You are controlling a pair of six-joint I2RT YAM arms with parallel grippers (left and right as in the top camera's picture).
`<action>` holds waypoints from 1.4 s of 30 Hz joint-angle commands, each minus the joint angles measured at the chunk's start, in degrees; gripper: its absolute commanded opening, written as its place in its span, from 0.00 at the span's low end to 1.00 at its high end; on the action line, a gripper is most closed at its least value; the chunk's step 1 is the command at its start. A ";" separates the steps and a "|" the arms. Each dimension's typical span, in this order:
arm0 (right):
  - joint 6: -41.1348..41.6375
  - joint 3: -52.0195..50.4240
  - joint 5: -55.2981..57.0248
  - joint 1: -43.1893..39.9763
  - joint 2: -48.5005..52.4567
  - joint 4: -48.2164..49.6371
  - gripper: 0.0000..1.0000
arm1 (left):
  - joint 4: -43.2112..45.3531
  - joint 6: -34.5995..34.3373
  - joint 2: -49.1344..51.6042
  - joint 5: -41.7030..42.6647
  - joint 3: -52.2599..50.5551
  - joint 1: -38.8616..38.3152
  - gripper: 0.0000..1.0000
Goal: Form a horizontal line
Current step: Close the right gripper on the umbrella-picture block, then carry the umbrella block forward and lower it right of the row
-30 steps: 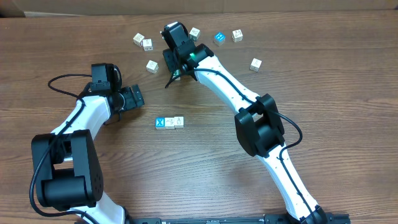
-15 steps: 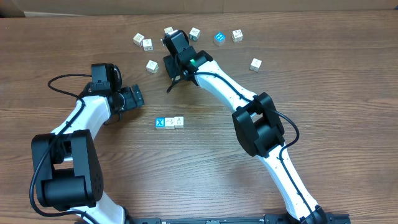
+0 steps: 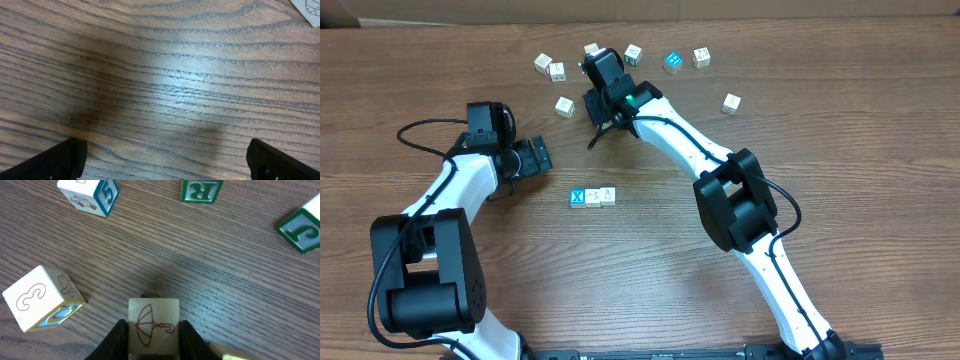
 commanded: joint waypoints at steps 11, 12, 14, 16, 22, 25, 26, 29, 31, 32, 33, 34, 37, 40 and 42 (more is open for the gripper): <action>3.67 2.43 -0.26 -0.48 -15.80 -6.19 0.20 | -0.02 -0.59 0.72 0.44 -0.24 -0.04 0.99; 4.66 2.43 -0.26 -0.55 -16.70 -7.43 0.20 | -0.02 -0.59 0.72 0.44 -0.24 -0.04 1.00; 7.48 2.43 -0.28 -0.76 -18.69 -11.32 0.20 | -0.02 -0.57 0.72 0.44 -0.24 -0.04 1.00; 8.52 2.43 -0.31 -0.83 -19.82 -15.04 0.20 | -0.02 -0.59 0.72 0.44 -0.24 -0.04 1.00; 12.68 2.40 -1.20 -0.85 -20.15 -26.97 0.20 | -0.02 -0.57 0.72 0.44 -0.24 -0.04 0.99; 12.90 2.25 -1.20 -0.85 -20.15 -33.18 0.20 | -0.02 -0.57 0.72 0.42 -0.24 -0.04 0.99; 13.51 2.21 -1.20 -0.85 -20.15 -35.10 0.20 | -0.02 -0.59 0.72 0.44 -0.24 -0.04 1.00; 16.41 1.49 -1.25 -0.85 -20.04 -40.39 0.20 | -0.02 -0.57 0.72 0.44 -0.22 -0.04 1.00; 18.43 0.46 -1.42 -0.85 -19.93 -43.01 0.20 | -0.02 -0.59 0.72 0.42 -0.22 -0.04 0.99; 19.19 -0.20 -1.53 -0.85 -19.93 -43.93 0.20 | -0.02 -0.57 0.72 0.42 -0.24 -0.04 0.99; 20.00 -1.05 -1.75 -0.85 -19.91 -44.44 0.20 | -0.02 -0.59 0.72 0.42 -0.24 -0.04 0.99; 20.11 -2.21 -2.51 -0.85 -19.91 -44.61 0.21 | -0.02 -0.59 0.72 0.44 -0.22 -0.04 0.99; 20.11 -5.75 -4.68 -0.74 -19.91 -43.87 0.26 | -0.02 -0.59 0.72 0.42 -0.24 -0.04 1.00; 20.13 -9.42 -5.88 -0.59 -19.82 -43.19 0.26 | -0.02 -0.57 0.72 0.44 -0.22 -0.04 1.00; 20.13 -11.91 -5.92 -0.59 -19.82 -42.32 0.25 | -0.02 -0.59 0.72 0.42 -0.24 -0.04 0.99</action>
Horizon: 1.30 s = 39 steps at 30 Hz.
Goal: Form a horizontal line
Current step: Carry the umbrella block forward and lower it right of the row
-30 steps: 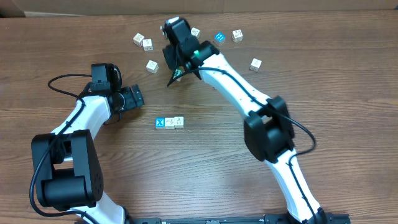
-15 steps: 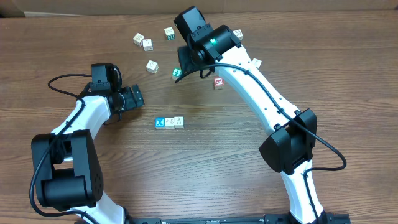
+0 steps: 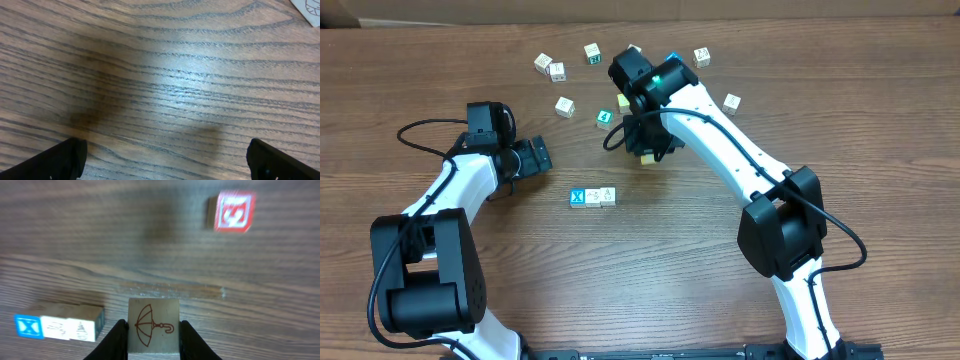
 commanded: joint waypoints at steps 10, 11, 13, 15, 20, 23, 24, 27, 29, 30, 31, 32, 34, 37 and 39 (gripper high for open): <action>3.34 -11.06 -1.40 0.09 0.24 4.83 0.25 | -0.02 -0.57 0.72 0.44 -0.24 -0.04 1.00; 3.52 -11.72 -1.40 0.09 0.24 5.35 0.25 | 0.00 -0.59 0.72 0.44 -0.24 -0.04 1.00; 3.50 -12.68 -1.42 0.09 0.24 6.19 0.25 | -0.02 -0.59 0.72 0.46 -0.22 -0.04 1.00; 3.52 -13.64 -1.44 0.13 0.24 6.95 0.25 | -0.02 -0.59 0.72 0.46 -0.24 -0.04 1.00; 3.72 -14.43 -4.74 0.57 0.28 8.22 0.26 | -0.02 -0.59 0.72 0.44 -0.24 -0.04 0.99; 3.72 -14.43 -5.46 1.14 0.28 8.26 0.36 | -0.02 -0.59 0.72 0.44 -0.22 -0.04 0.99; 3.72 -14.43 -5.46 1.38 0.28 8.20 0.42 | -0.02 -0.59 0.72 0.46 -0.24 -0.04 1.00; 3.72 -14.43 -5.44 1.70 0.28 8.15 0.53 | -0.02 -0.59 0.72 0.44 -0.24 -0.04 0.99; 3.72 -14.43 -5.44 1.84 0.28 8.15 0.56 | -0.02 -0.59 0.72 0.46 -0.24 -0.04 0.99; 3.72 -14.43 -5.44 1.84 0.28 8.15 0.56 | -0.02 -0.57 0.72 0.46 -0.24 -0.04 0.99; 3.72 -14.43 -5.42 1.84 0.28 8.17 0.57 | -0.02 -0.59 0.72 0.46 -0.22 -0.04 1.00; 3.72 -14.43 -5.38 1.84 0.28 8.17 0.57 | -0.02 -0.59 0.72 0.44 -0.24 -0.04 0.99; 3.72 -14.43 -5.20 1.84 0.28 8.15 0.59 | -0.02 -0.59 0.72 0.46 -0.24 -0.04 0.99; 3.72 -14.43 -5.18 1.84 0.28 7.89 0.61 | -0.02 -0.59 0.72 0.44 -0.22 -0.04 1.00; 3.72 -14.43 -5.18 1.77 0.28 7.93 0.63 | -0.02 -0.57 0.72 0.46 -0.24 -0.04 1.00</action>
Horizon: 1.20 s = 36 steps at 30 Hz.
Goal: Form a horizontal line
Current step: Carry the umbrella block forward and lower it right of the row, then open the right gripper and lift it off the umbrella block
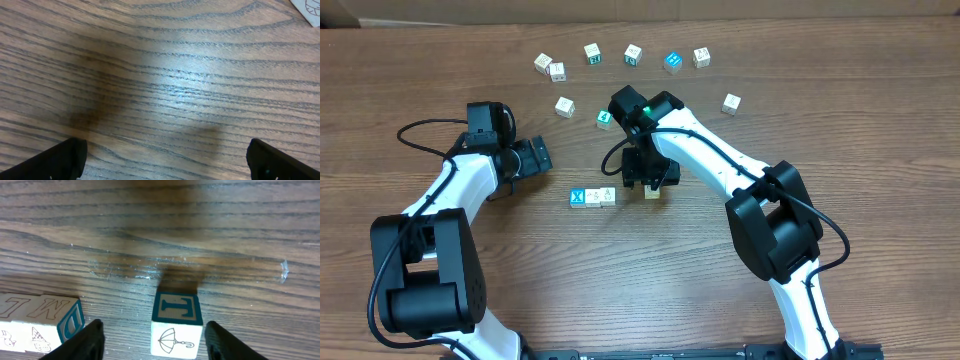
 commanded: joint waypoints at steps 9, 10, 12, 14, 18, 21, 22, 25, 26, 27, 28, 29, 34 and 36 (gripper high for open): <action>0.92 -0.35 2.84 -0.15 0.26 2.93 0.64 | -0.02 -0.59 0.72 0.44 -0.24 -0.04 1.00; 1.51 -0.35 3.72 -0.15 0.26 3.13 0.64 | -0.02 -0.59 0.72 0.44 -0.24 -0.04 0.99; 1.81 -0.35 5.49 -0.15 0.26 3.67 0.64 | -0.02 -0.59 0.72 0.44 -0.24 -0.04 1.00; 1.88 -0.35 6.43 -0.15 0.26 4.09 0.64 | -0.02 -0.59 0.72 0.46 -0.24 -0.04 0.99; 2.03 -0.35 8.11 -0.15 0.26 4.55 0.63 | -0.02 -0.57 0.72 0.44 -0.24 -0.04 1.00; 2.25 -0.35 8.74 -0.66 0.26 4.61 0.62 | -0.02 -0.57 0.72 0.44 -0.24 -0.04 1.00; 2.25 -0.35 8.72 -0.92 0.26 4.59 0.61 | -0.02 -0.57 0.72 0.46 -0.22 -0.04 0.99; 2.25 -0.35 8.72 -1.90 0.26 4.39 0.58 | -0.02 -0.59 0.72 0.46 -0.24 -0.04 0.99; 2.27 -0.35 8.70 -2.25 0.26 4.22 0.58 | -0.02 -0.57 0.72 0.44 -0.24 -0.04 1.00; 2.82 -0.35 8.72 -2.60 0.26 3.91 0.58 | -0.02 -0.59 0.72 0.44 -0.22 -0.04 1.00; 3.32 -0.35 8.70 -2.95 0.26 3.43 0.58 | -0.02 -0.59 0.72 0.44 -0.24 -0.04 0.99; 3.28 -0.35 8.52 -3.28 0.26 2.97 0.58 | -0.02 -0.57 0.72 0.46 -0.22 -0.04 1.00; 3.28 -0.35 8.55 -4.28 0.26 0.94 0.53 | -0.02 -0.59 0.72 0.46 -0.24 -0.04 1.00; 3.26 -0.35 8.59 -4.28 0.26 0.48 0.44 | -0.02 -0.59 0.72 0.46 -0.22 -0.04 0.99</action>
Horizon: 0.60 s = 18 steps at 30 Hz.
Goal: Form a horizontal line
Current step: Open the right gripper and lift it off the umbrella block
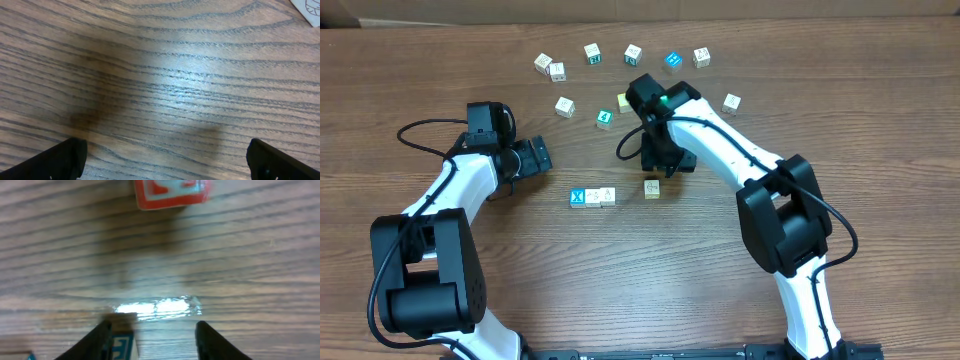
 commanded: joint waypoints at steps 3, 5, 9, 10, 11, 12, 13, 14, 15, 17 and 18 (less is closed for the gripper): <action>0.31 -0.31 0.76 -0.07 0.26 -0.57 0.28 | 0.02 -0.59 0.72 0.44 -0.24 -0.04 1.00; 0.31 -0.31 0.79 -0.09 0.26 -0.57 0.22 | 0.02 -0.59 0.72 0.42 -0.24 -0.04 1.00; 0.31 -0.31 0.79 -0.09 0.26 -0.72 0.14 | 0.00 -0.57 0.72 0.42 -0.24 -0.04 1.00; 0.31 -0.33 0.79 -0.09 0.26 -0.81 0.10 | 0.00 -0.59 0.72 0.44 -0.22 -0.04 0.99; 0.28 -0.31 0.83 -0.09 0.26 -0.96 0.06 | 0.00 -0.59 0.72 0.44 -0.22 -0.07 0.99; 0.28 -0.33 1.05 -0.09 0.26 -1.16 0.04 | 0.00 -0.59 0.72 0.42 -0.24 -0.04 1.00; 0.28 -0.33 1.57 -0.09 0.26 -1.49 0.04 | 0.02 -0.57 0.72 0.44 -0.24 -0.04 1.00; 0.28 -0.33 2.36 -0.09 0.26 -1.97 0.04 | 0.00 -0.59 0.72 0.44 -0.24 -0.04 1.00; 0.28 -0.33 3.30 -0.09 0.26 -2.45 0.04 | 0.00 -0.59 0.72 0.44 -0.24 -0.04 0.99; 0.31 -0.33 4.55 -0.11 0.26 -3.34 0.04 | 0.00 -0.57 0.72 0.42 -0.24 -0.04 1.00; 0.28 -0.33 4.70 -0.13 0.26 -3.65 0.04 | 0.00 -0.57 0.72 0.42 -0.24 -0.04 1.00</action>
